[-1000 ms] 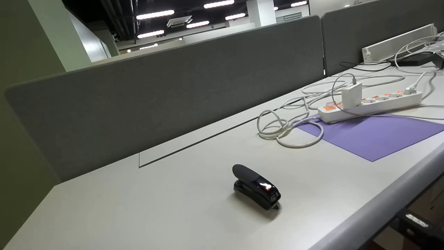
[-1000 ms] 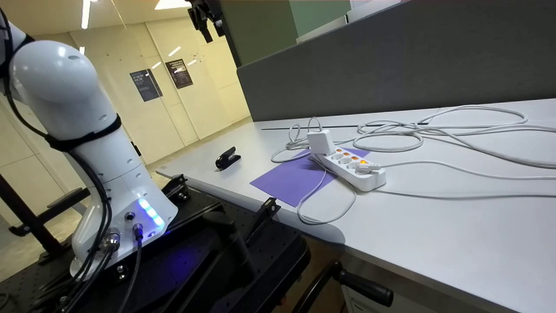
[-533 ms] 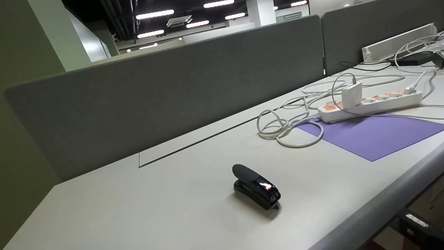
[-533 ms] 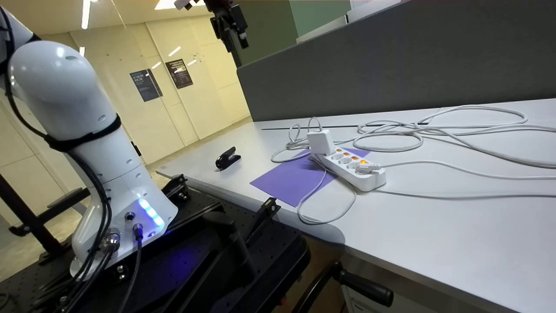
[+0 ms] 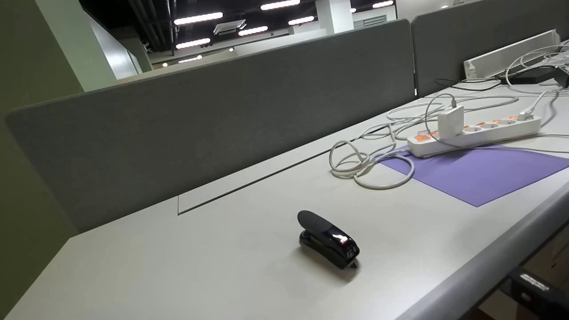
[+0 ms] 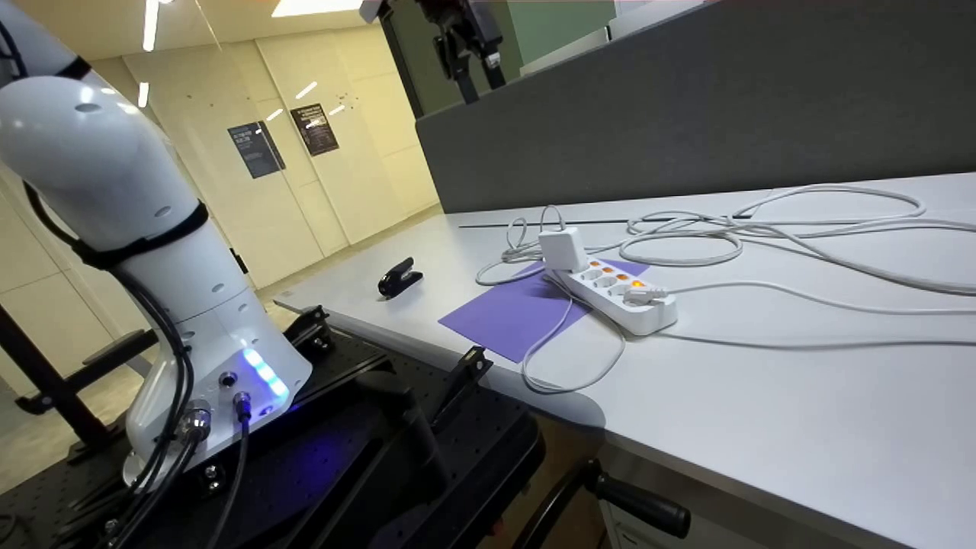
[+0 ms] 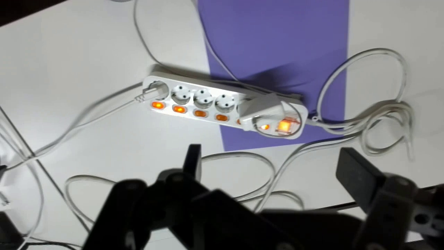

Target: Flip the switch on the extension cord

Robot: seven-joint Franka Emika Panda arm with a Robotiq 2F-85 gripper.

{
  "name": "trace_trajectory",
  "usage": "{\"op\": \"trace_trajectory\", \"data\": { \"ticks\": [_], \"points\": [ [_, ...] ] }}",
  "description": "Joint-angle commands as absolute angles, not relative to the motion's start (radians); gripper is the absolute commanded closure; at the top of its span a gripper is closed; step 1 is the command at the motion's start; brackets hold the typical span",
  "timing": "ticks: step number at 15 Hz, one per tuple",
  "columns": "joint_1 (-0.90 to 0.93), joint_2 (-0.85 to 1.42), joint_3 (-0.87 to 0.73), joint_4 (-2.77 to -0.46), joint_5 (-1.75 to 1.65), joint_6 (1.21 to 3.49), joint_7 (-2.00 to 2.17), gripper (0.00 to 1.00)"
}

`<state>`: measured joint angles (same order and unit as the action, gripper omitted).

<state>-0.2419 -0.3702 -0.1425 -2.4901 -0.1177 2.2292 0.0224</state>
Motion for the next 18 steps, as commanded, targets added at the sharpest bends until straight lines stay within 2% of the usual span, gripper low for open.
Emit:
{"op": "trace_trajectory", "data": {
  "ticks": [1,6,15,16,17,18],
  "points": [
    [-0.247,-0.368,-0.155,-2.489,-0.131,2.233,0.026,0.00],
    [-0.244,-0.339,-0.151,-2.483,-0.139,2.312,0.037,0.00],
    [-0.236,-0.017,-0.254,-2.386,0.042,2.413,-0.187,0.00],
    [-0.240,0.015,-0.255,-2.371,0.073,2.408,-0.223,0.25],
    [-0.245,0.049,-0.255,-2.353,0.104,2.400,-0.264,0.26],
    [-0.251,0.079,-0.252,-2.336,0.127,2.394,-0.292,0.32]
  ]
}}
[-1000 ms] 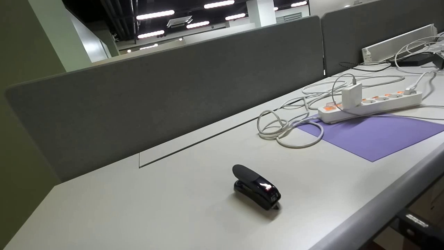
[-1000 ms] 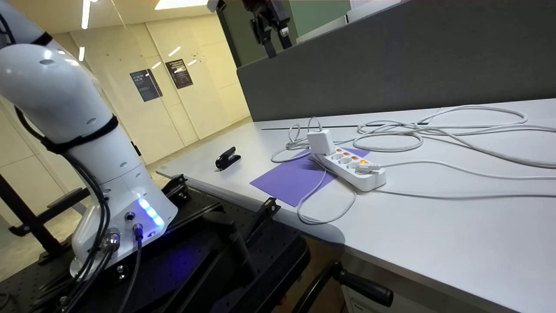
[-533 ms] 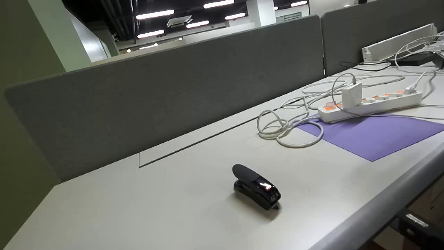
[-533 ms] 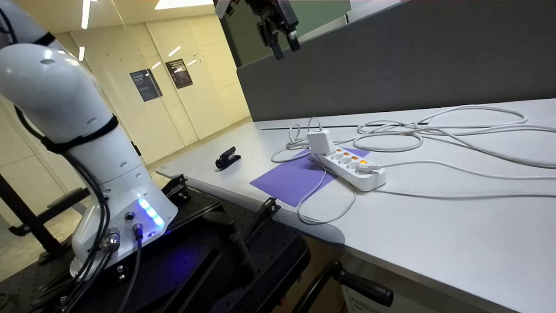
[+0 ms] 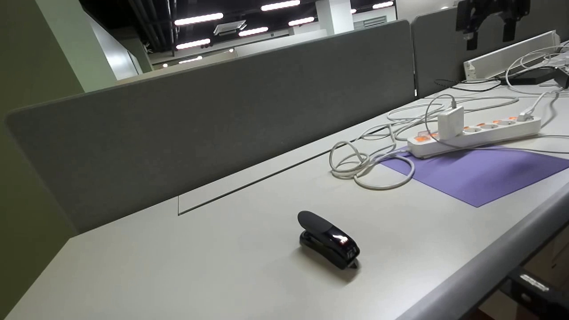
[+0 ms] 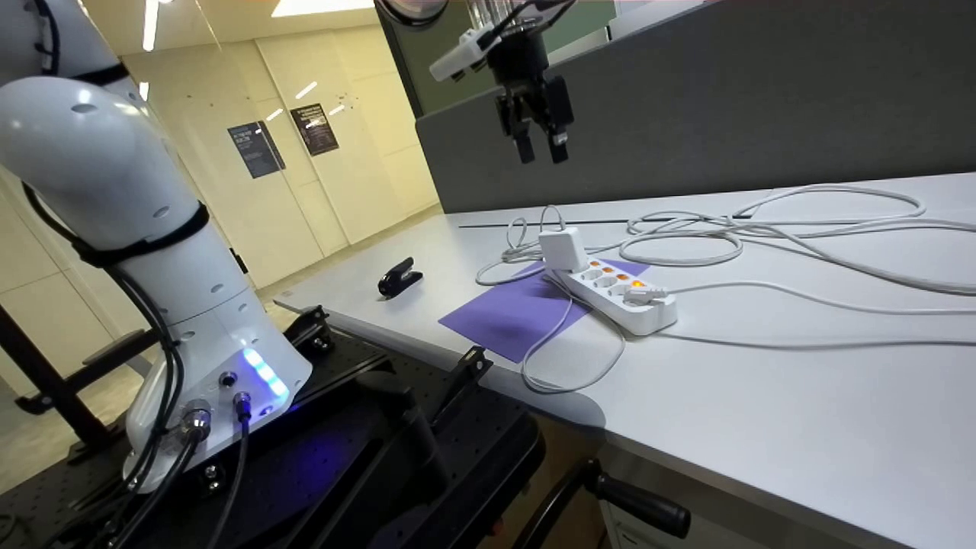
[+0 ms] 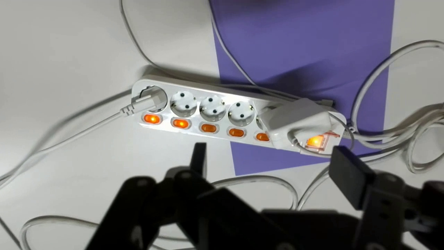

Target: Flip the switch on the extension cord

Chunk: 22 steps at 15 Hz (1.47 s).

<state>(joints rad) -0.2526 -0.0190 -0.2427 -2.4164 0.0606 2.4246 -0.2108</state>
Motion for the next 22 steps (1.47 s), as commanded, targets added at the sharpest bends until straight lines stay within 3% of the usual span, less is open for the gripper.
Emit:
{"op": "trace_trajectory", "data": {
  "ticks": [1,9,11,13,22],
  "points": [
    [-0.259,0.111,-0.249,-2.315,0.148,2.390,-0.315,0.40],
    [-0.325,0.323,-0.236,-2.189,0.196,2.474,-0.262,0.96],
    [-0.326,0.342,-0.239,-2.188,0.182,2.549,-0.225,1.00],
    [-0.338,0.329,-0.228,-2.213,0.170,2.549,-0.254,0.97],
    [-0.323,0.387,-0.239,-2.204,0.149,2.591,-0.170,1.00]
  ]
}}
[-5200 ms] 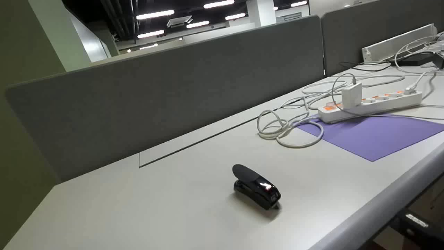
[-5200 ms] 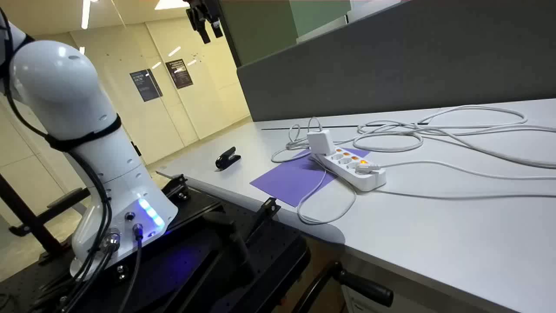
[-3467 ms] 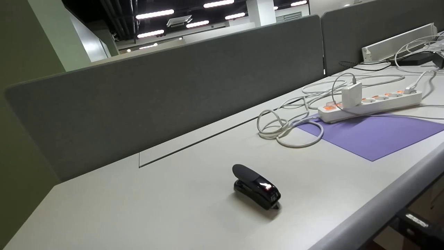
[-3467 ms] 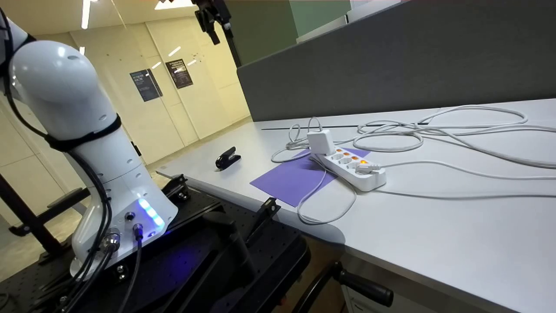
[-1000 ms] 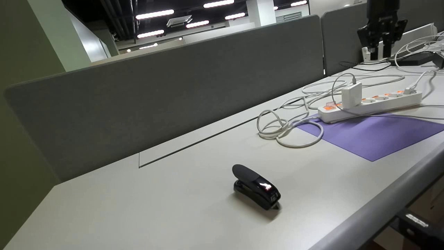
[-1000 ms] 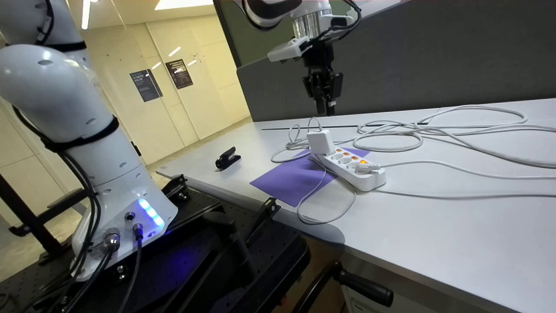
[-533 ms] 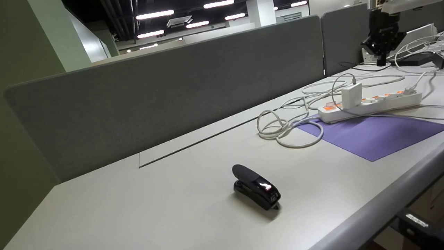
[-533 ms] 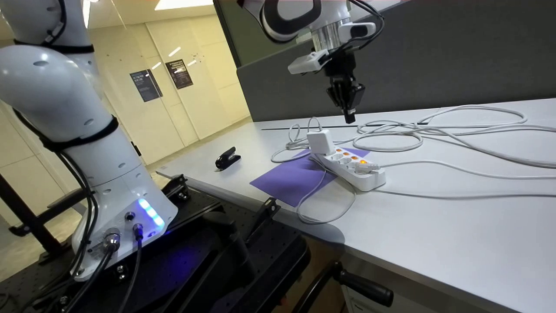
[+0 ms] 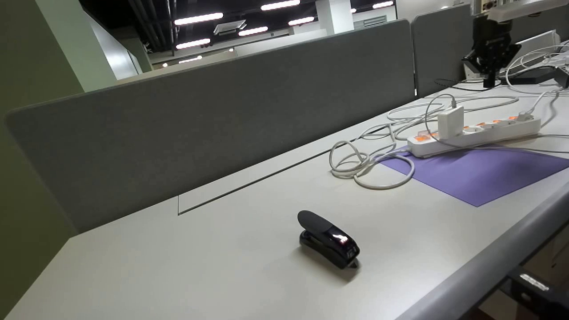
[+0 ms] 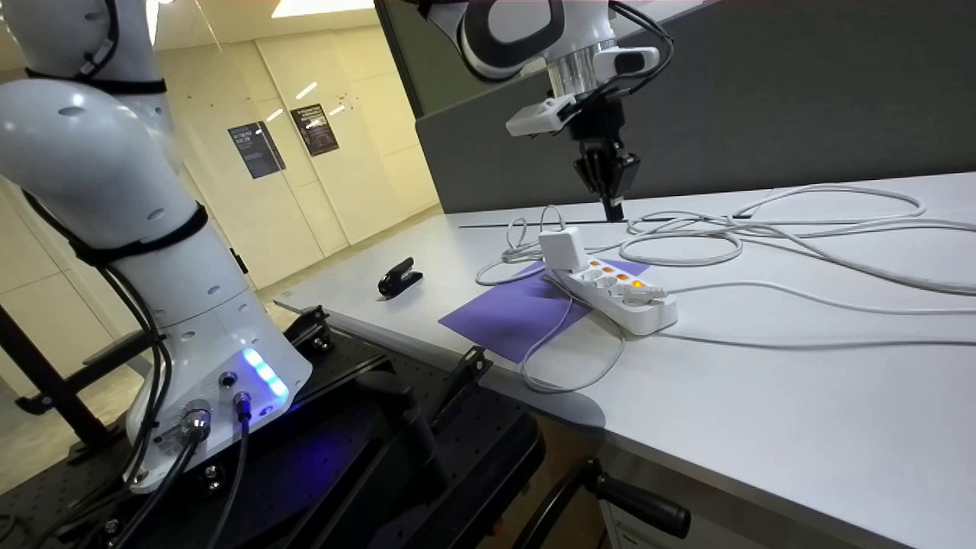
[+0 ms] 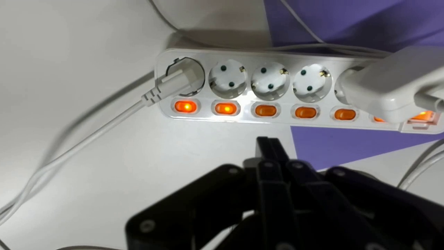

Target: Flip the switch on the extension cord

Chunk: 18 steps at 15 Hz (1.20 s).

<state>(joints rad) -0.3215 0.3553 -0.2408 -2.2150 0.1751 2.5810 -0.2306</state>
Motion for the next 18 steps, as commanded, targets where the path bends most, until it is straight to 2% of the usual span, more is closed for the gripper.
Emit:
{"op": "trace_trajectory", "data": {
  "ticks": [1,18],
  "points": [
    [-0.322,0.398,-0.241,-2.203,0.148,2.596,-0.161,1.00],
    [-0.352,0.578,-0.259,-2.112,0.154,2.692,-0.050,1.00]
  ]
}}
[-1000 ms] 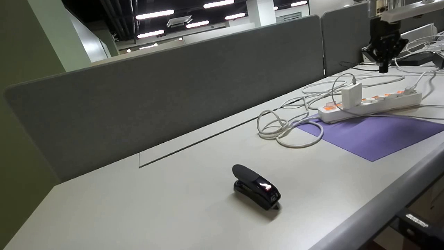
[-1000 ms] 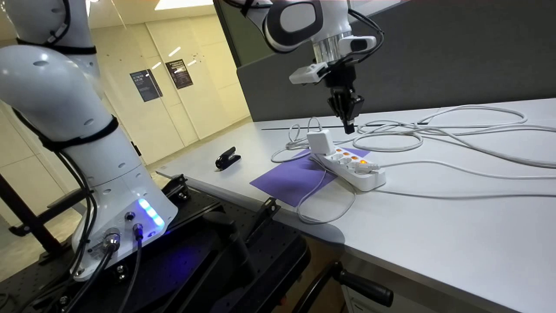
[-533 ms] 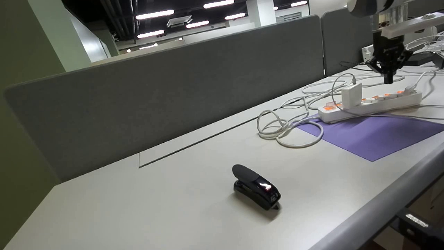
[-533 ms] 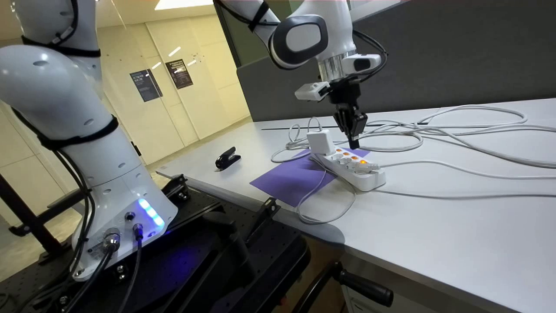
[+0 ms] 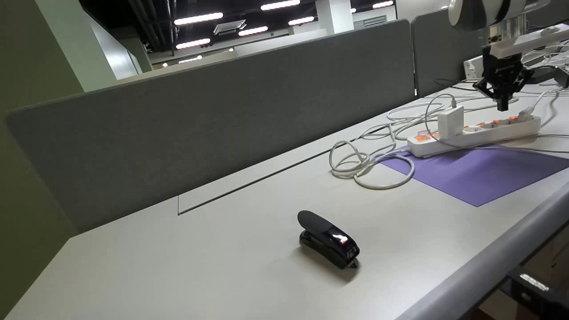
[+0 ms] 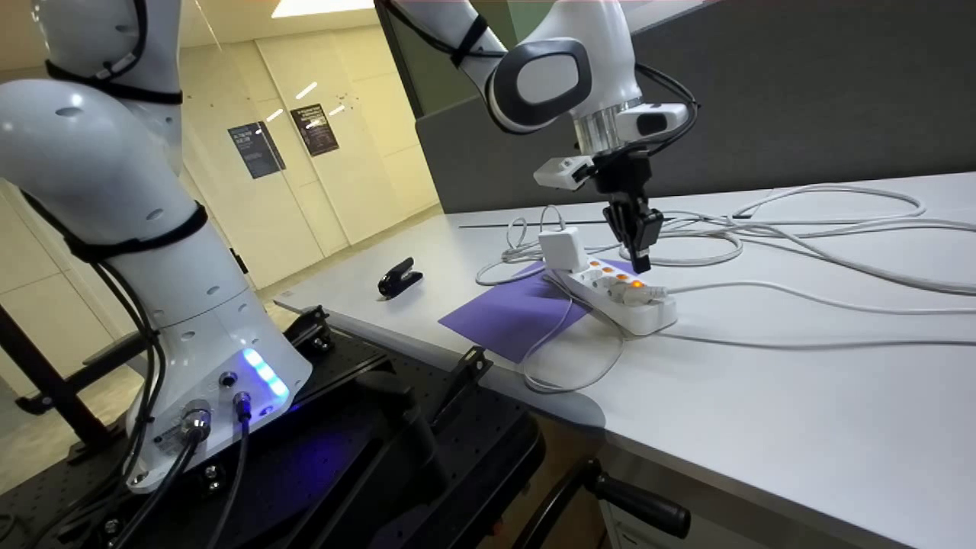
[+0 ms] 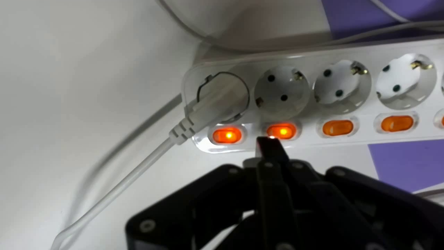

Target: Flip the switch on the extension cord

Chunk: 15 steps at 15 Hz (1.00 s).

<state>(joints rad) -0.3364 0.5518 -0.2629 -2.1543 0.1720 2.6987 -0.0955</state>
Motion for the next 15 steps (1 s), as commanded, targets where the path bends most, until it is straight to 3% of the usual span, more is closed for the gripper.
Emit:
{"op": "trace_trajectory", "data": {
  "ticks": [1,15],
  "points": [
    [-0.353,0.583,-0.259,-2.108,0.152,2.694,-0.050,1.00],
    [-0.359,0.617,-0.217,-2.096,0.167,2.699,-0.062,1.00]
  ]
}}
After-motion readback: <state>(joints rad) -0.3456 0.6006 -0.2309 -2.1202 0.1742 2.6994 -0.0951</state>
